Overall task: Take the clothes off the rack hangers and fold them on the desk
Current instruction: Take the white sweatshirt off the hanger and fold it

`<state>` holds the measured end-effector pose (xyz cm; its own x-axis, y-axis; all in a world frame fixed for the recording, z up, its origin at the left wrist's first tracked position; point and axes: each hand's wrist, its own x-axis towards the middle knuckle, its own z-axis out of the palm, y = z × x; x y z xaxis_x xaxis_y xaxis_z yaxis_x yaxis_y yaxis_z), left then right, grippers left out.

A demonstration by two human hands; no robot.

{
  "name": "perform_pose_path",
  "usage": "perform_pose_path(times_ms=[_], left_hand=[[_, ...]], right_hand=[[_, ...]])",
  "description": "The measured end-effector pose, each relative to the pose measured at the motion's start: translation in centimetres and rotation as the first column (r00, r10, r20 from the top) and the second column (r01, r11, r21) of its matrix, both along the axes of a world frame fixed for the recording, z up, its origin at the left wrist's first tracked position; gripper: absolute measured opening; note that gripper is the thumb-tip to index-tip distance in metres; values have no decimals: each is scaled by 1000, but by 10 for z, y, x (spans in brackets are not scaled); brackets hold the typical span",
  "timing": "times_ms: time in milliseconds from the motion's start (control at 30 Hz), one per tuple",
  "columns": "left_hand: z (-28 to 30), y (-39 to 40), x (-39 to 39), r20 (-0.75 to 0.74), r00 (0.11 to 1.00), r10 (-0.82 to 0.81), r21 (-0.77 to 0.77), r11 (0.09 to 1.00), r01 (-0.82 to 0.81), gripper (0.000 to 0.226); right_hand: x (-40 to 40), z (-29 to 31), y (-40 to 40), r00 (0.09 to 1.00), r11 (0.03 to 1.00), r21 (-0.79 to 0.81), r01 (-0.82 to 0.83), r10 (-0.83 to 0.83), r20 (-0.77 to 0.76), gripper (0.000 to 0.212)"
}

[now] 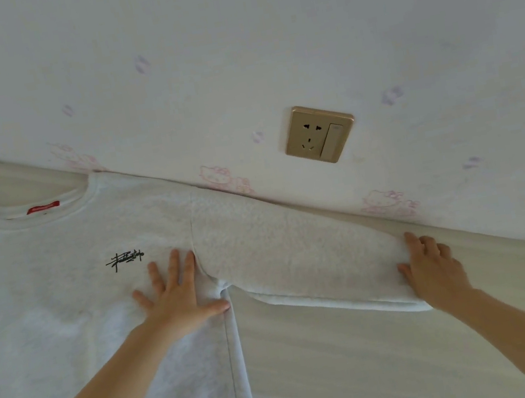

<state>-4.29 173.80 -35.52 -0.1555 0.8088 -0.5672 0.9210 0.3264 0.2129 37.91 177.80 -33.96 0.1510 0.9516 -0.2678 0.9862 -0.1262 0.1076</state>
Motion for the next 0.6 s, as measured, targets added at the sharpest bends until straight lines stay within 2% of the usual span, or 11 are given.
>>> perform_pose_path(times_ms=[100,233,333,433,500,600], left_hand=[[5,1,-1,0,1000,-3,-34,999,3,124],[14,6,13,6,999,46,-70,997,-45,125],[20,5,32,55,993,104,-75,992,-100,126],[15,-3,50,18,995,96,-36,995,-95,126],[9,-8,55,-34,995,93,15,996,-93,120],[5,-9,56,-66,991,117,90,990,-111,102]], right_hand=[[4,7,15,995,998,26,64,-66,71,58],[1,9,29,989,999,-28,16,-12,150,47],[-13,8,38,999,996,-86,-34,32,-23,56],[-29,10,45,988,998,-54,-24,15,-153,59],[-35,10,50,987,999,-37,-18,11,-162,57],[-43,17,56,965,998,-54,-40,24,-262,40]])
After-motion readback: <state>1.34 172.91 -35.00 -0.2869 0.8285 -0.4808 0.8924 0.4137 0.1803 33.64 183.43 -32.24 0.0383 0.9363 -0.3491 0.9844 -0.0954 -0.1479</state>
